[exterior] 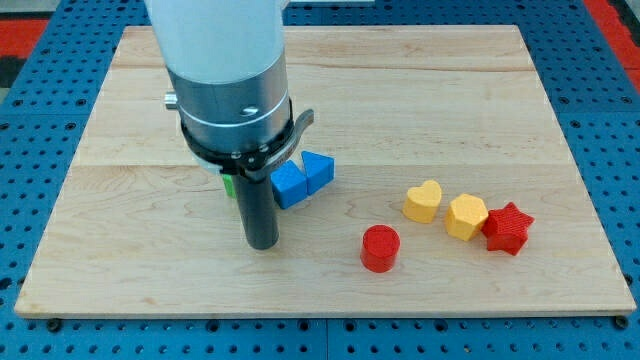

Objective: Push red circle below yellow heart

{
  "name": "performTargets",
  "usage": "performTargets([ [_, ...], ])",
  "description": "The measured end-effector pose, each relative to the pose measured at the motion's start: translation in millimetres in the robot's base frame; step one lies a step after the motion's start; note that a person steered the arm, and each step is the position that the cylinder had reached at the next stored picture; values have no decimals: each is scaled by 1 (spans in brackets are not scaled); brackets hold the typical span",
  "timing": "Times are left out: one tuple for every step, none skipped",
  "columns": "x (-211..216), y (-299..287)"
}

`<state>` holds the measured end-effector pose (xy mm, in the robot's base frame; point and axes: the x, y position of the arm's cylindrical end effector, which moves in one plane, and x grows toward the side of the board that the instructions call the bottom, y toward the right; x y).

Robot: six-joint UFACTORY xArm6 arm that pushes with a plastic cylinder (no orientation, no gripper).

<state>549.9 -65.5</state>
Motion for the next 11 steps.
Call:
performTargets([
  [56, -1],
  [68, 64],
  [68, 77],
  [67, 81],
  [41, 95],
  [10, 111],
  [-3, 137],
  [-13, 161],
  [-21, 188],
  [-30, 205],
  [-48, 203],
])
